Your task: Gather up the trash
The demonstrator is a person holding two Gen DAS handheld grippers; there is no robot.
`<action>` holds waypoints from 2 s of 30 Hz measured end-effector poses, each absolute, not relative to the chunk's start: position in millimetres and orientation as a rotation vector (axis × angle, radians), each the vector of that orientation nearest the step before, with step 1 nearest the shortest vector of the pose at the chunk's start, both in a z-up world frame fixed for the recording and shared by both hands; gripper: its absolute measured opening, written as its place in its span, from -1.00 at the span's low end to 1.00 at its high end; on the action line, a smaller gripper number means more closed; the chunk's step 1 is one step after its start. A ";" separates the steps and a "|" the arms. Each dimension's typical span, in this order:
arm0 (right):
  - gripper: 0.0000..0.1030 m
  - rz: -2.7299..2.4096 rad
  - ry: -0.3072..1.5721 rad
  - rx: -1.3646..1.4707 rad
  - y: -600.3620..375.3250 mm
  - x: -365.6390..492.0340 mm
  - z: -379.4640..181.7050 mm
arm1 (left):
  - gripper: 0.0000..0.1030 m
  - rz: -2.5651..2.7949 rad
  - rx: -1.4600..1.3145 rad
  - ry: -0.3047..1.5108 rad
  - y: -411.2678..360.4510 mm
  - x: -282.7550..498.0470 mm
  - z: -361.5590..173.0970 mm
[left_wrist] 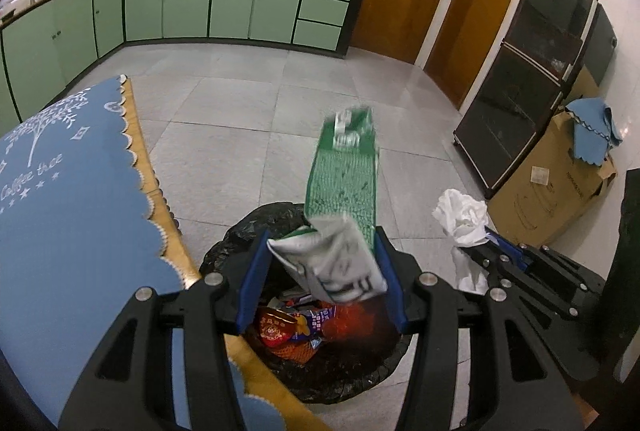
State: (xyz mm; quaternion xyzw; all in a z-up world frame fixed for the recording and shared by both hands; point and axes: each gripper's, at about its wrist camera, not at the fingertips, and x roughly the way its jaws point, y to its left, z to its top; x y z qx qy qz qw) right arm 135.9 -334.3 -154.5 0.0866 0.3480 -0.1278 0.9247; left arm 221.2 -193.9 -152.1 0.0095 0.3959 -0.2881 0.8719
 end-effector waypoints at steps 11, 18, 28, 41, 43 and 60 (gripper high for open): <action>-0.34 -0.248 0.763 0.198 -345.7 160.6 -175.4 | 0.18 -0.581 -0.020 0.809 -184.8 231.0 -144.4; 0.15 -0.259 0.724 0.192 -341.5 151.0 -162.5 | 0.23 -0.530 -0.049 0.760 -163.7 225.0 -125.4; 0.85 -0.250 0.680 0.210 -332.2 123.4 -120.5 | 0.54 -0.459 -0.087 0.705 -123.5 197.6 -91.5; 0.88 -0.122 0.645 0.199 -291.0 73.5 -62.7 | 0.75 -0.329 -0.062 0.668 -74.5 132.4 -55.2; 0.88 -0.105 0.647 0.187 -283.8 67.1 -56.9 | 0.75 -0.310 -0.057 0.658 -69.7 122.0 -48.5; 0.88 -0.053 0.633 0.141 -252.0 10.1 -6.5 | 0.75 -0.258 -0.057 0.592 -39.9 56.4 -12.3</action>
